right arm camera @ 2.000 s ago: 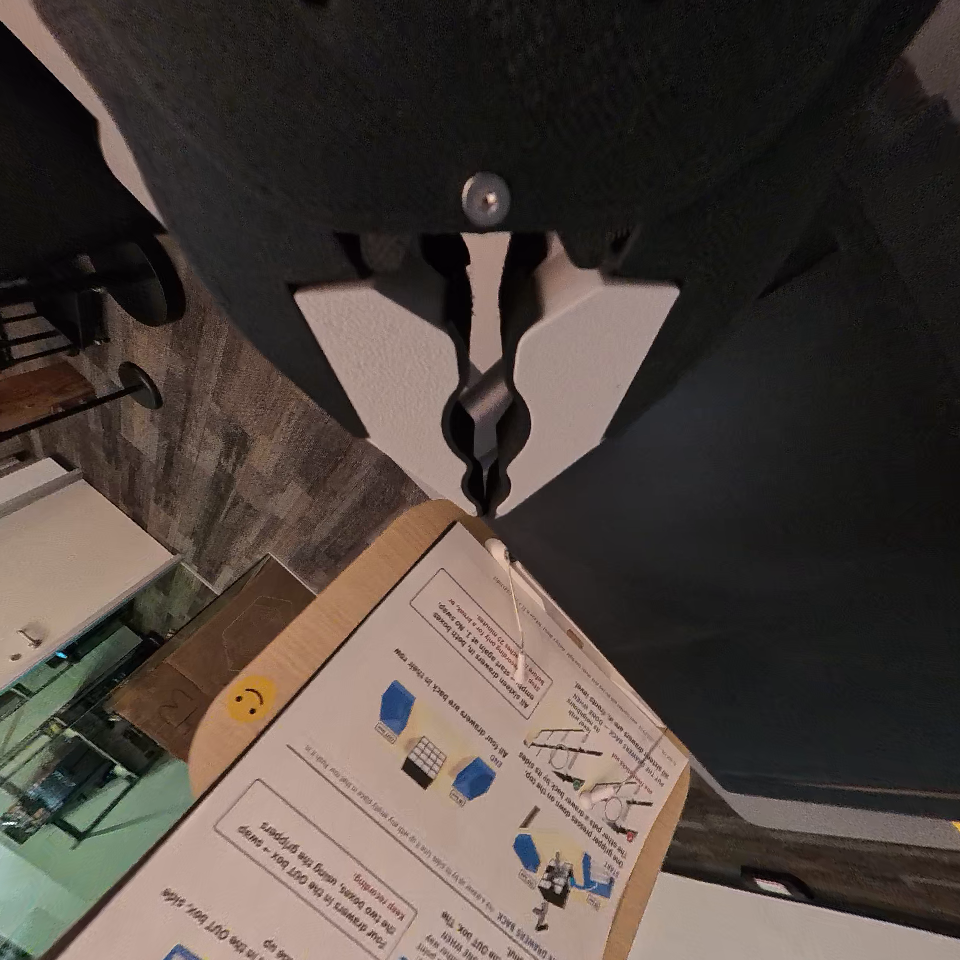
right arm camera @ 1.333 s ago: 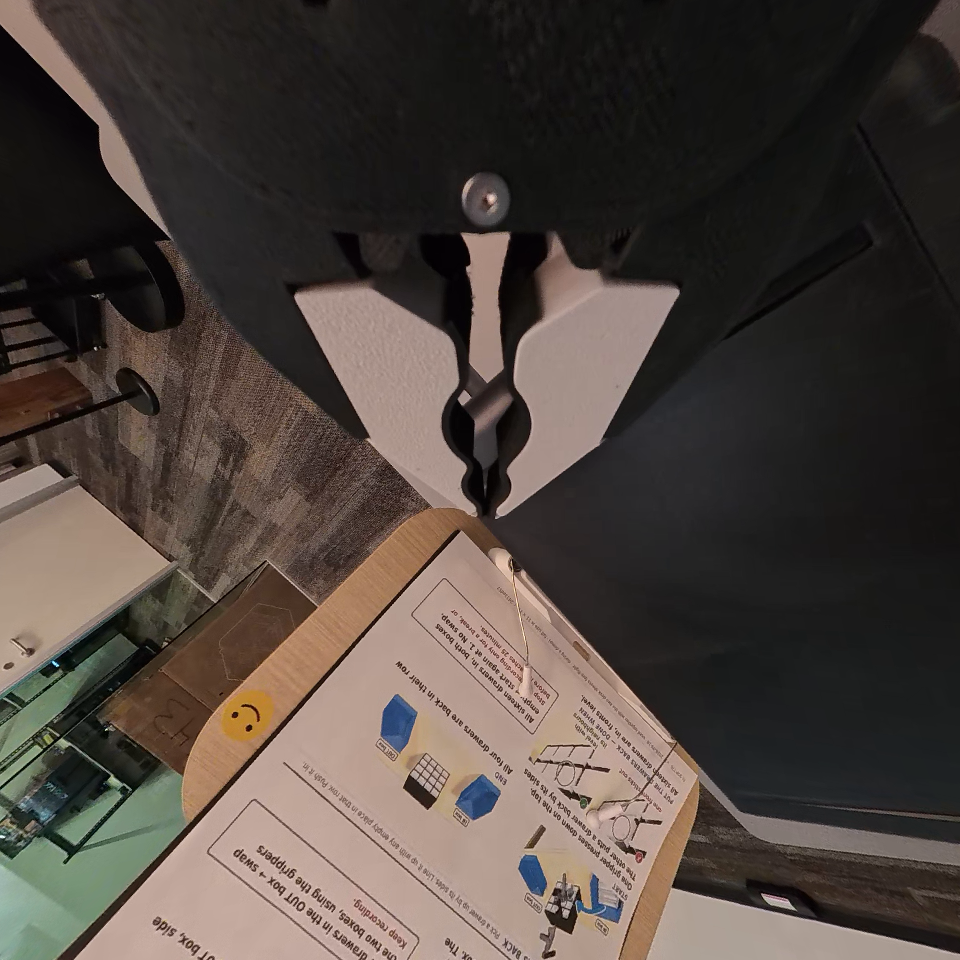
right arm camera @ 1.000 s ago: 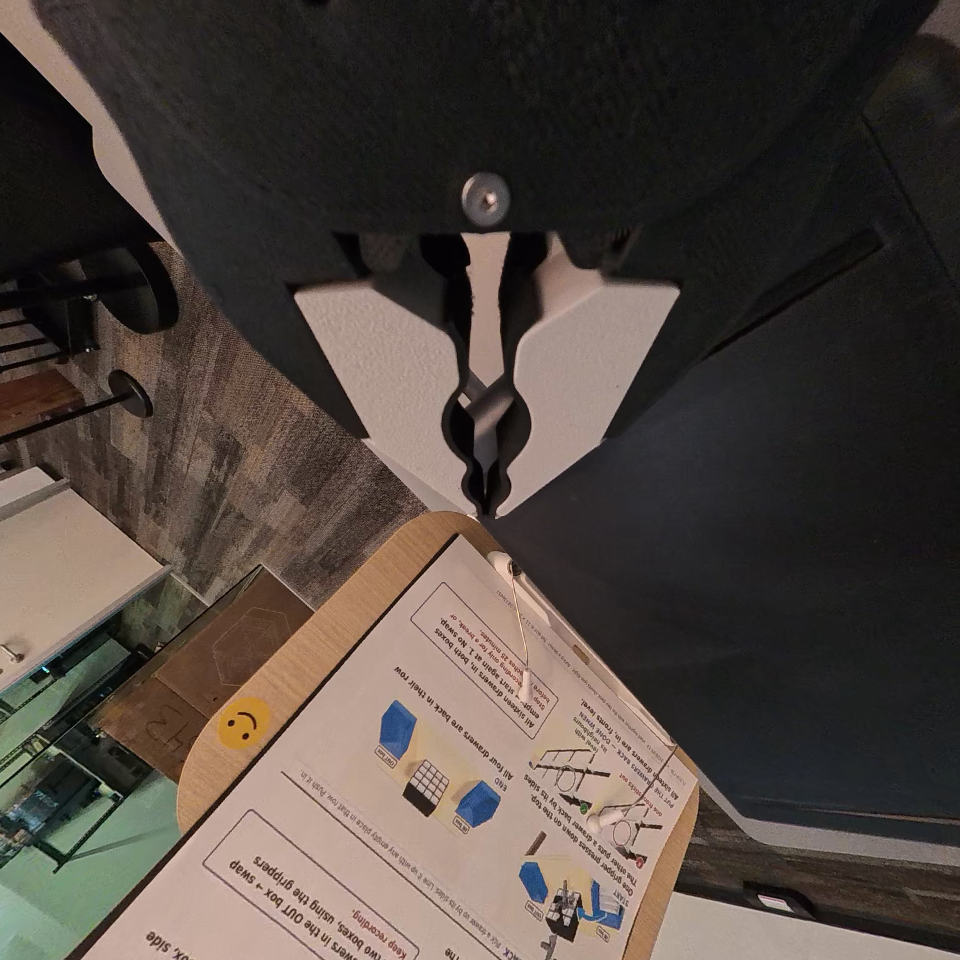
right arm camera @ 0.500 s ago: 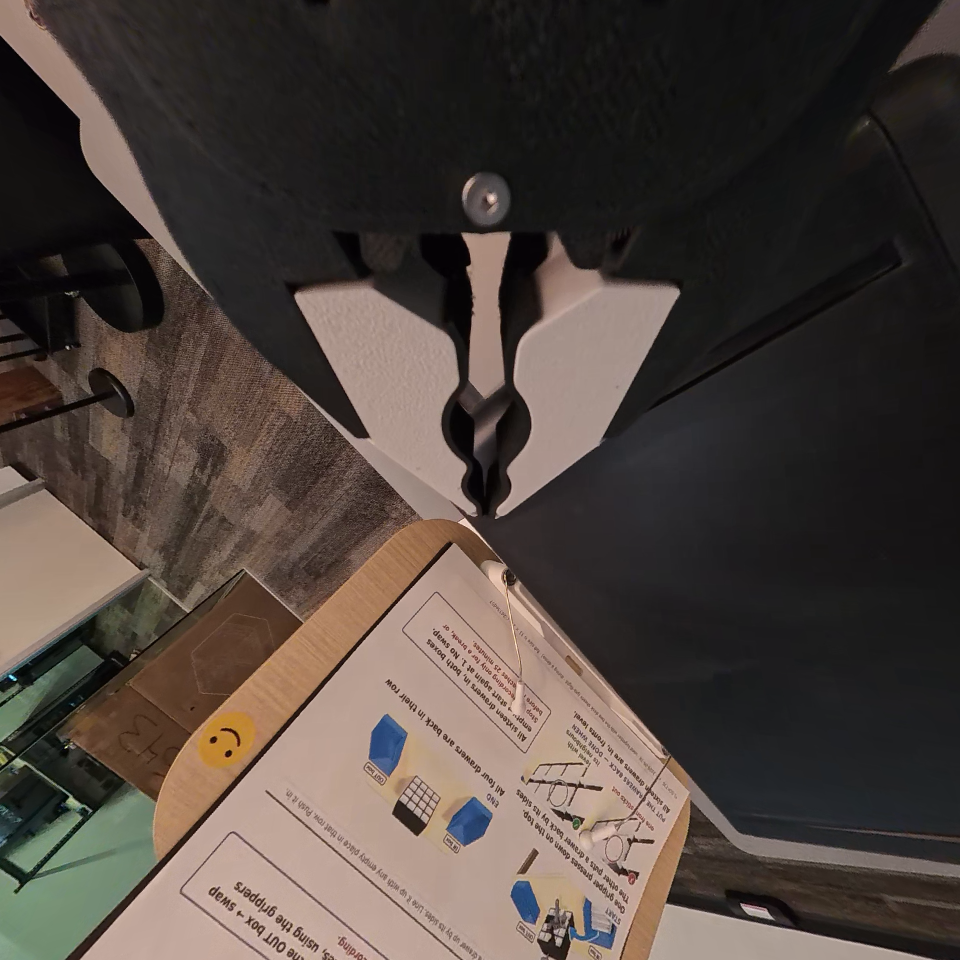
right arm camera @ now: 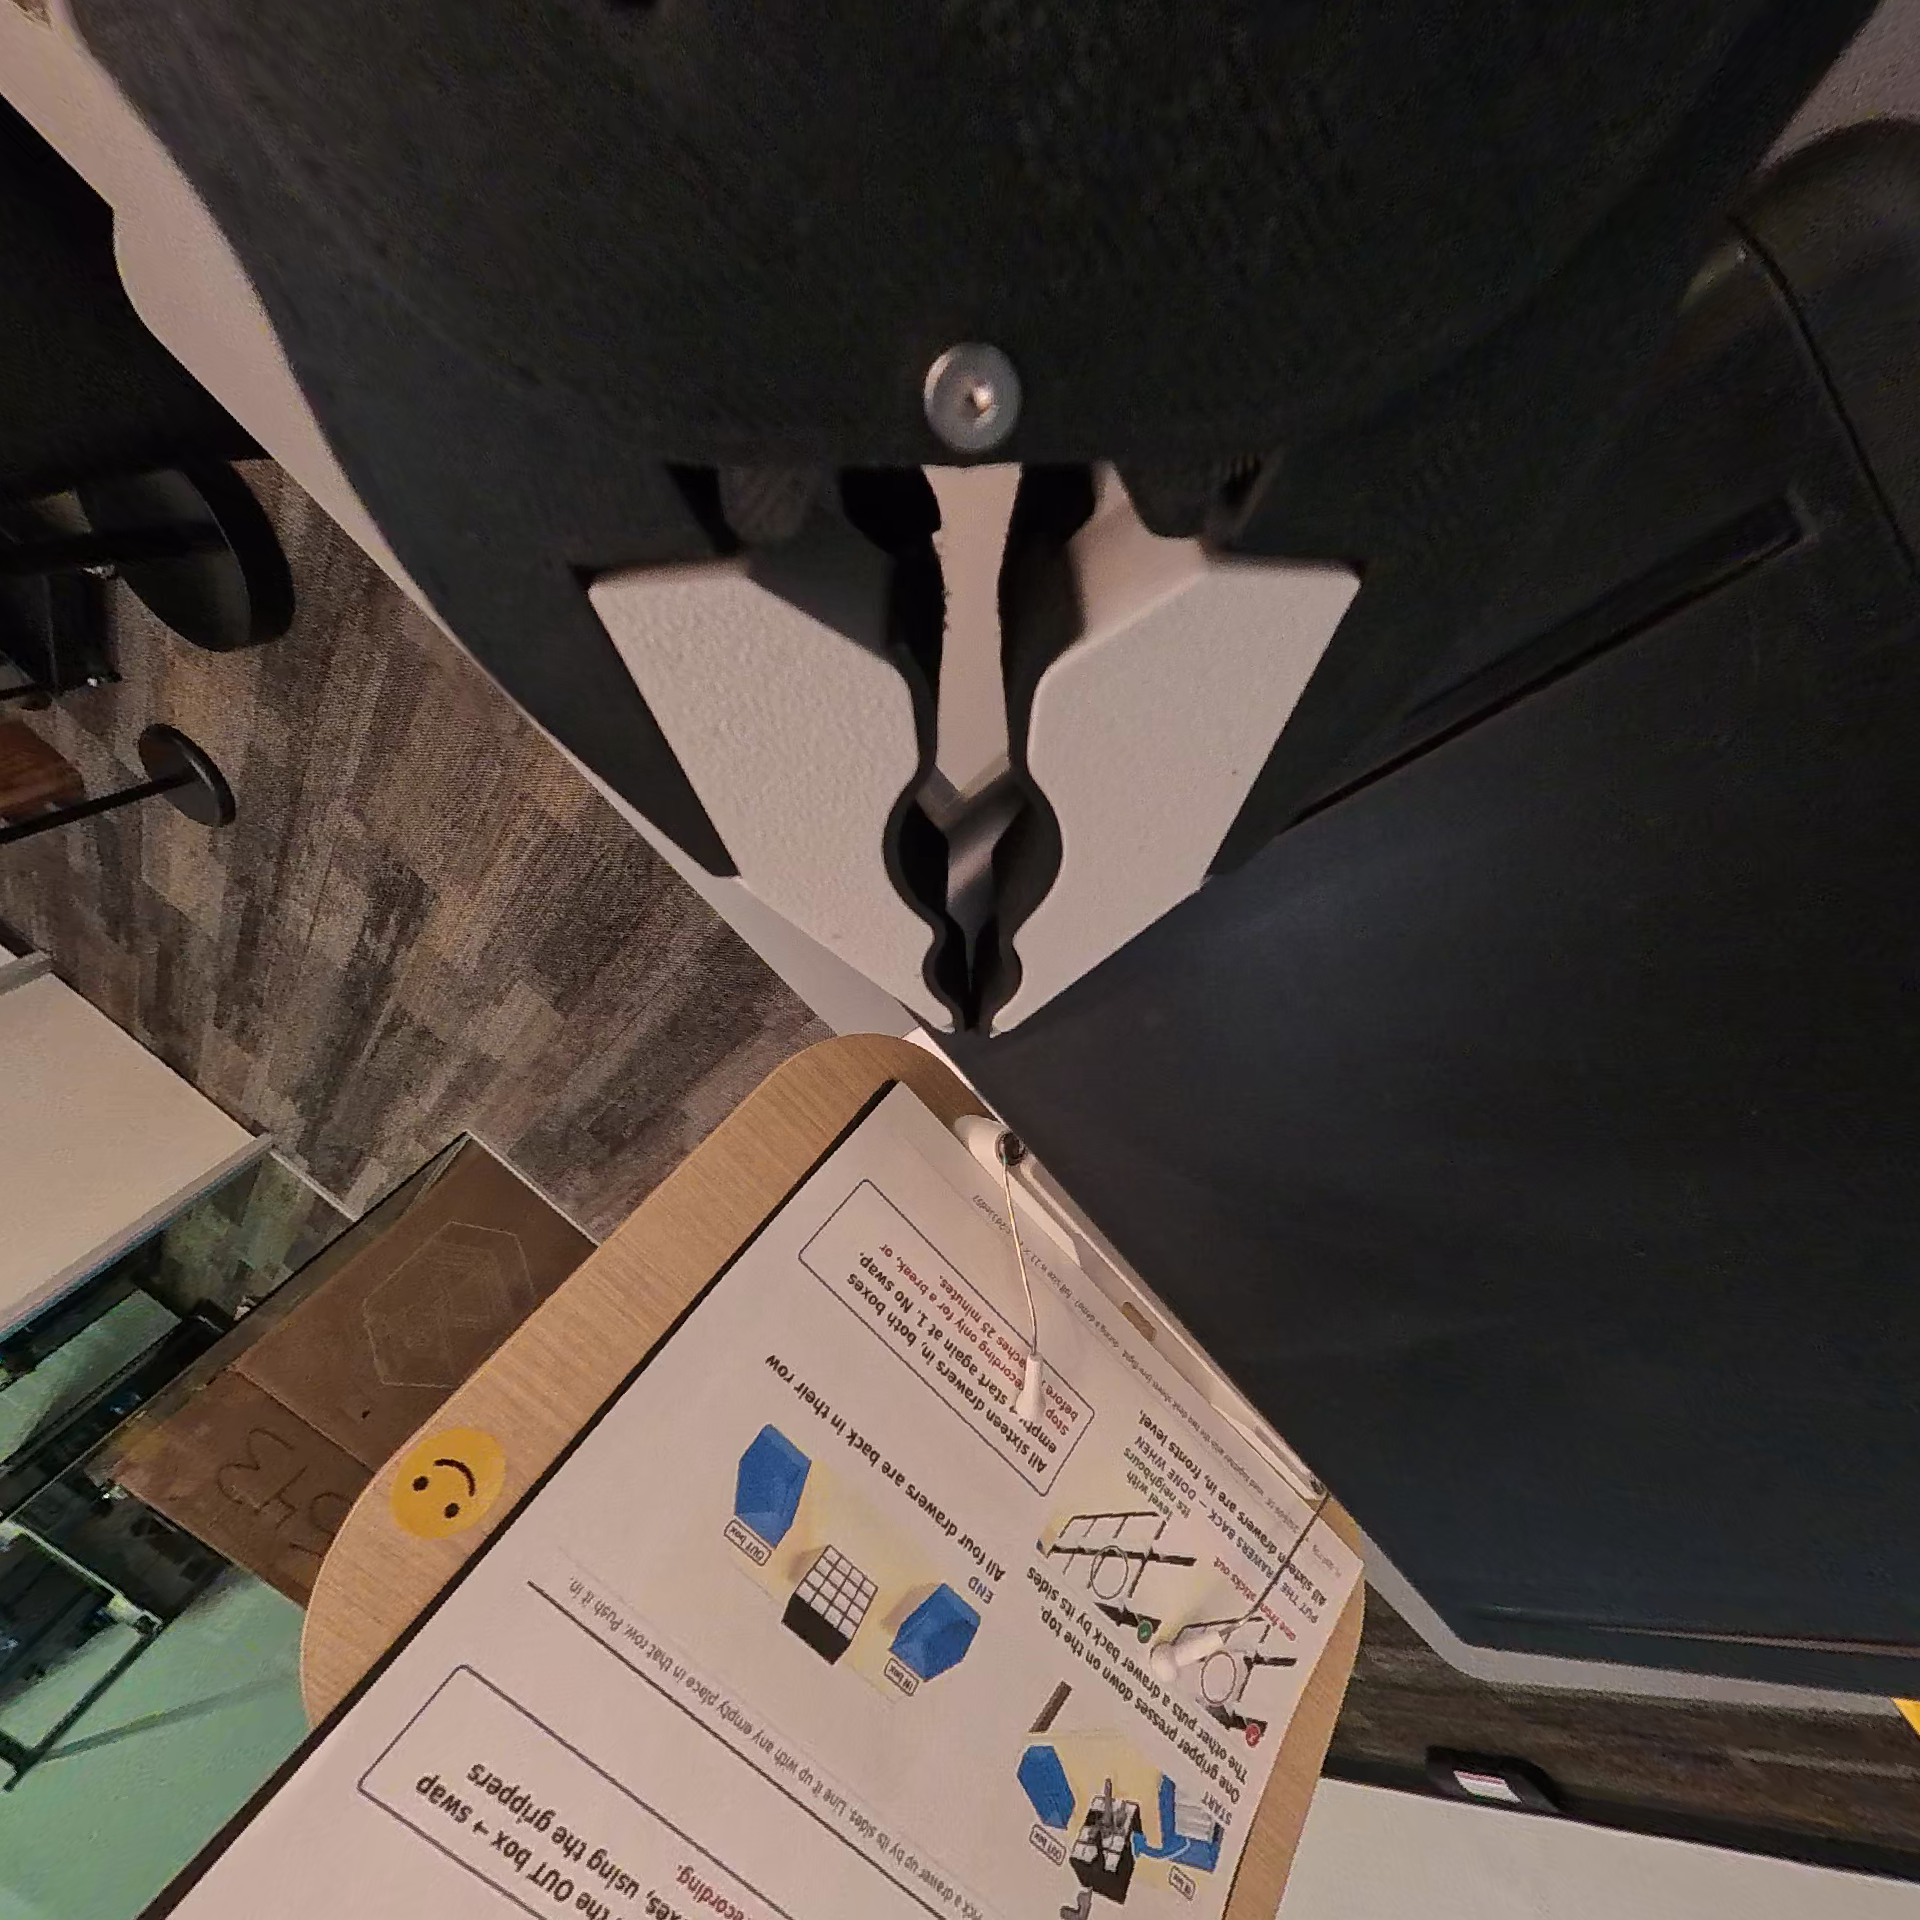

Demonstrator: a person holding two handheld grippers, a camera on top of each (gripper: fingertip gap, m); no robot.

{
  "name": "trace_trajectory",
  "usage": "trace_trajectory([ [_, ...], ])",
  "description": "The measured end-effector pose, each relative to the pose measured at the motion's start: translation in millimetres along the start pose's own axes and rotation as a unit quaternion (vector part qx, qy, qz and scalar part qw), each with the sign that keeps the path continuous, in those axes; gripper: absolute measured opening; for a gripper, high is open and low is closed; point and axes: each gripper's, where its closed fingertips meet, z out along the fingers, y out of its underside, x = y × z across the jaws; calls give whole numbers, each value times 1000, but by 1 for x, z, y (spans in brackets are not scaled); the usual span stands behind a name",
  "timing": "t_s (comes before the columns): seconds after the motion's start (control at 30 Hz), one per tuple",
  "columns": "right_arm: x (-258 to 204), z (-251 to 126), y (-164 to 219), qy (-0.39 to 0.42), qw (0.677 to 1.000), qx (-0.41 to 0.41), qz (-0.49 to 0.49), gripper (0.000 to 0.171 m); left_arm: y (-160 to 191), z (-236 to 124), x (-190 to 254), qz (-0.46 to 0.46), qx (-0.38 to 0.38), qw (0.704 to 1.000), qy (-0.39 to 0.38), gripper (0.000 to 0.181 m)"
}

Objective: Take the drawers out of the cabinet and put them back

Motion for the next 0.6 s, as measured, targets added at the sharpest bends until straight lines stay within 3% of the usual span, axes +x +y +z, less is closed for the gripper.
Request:
trace_trajectory([
  [0.37,0,0,0,-6,1000,6,8,0,0,-3,-5,-57,24,998,25,0],
  [0.53,0,0,0,-8,1000,8,9,0,1,-8,-18,-48,37,998,-27,0],
  [0.6,0,0,0,-11,1000,10,12,0,-1,-5,-14,-55,40,998,-14,0],
])
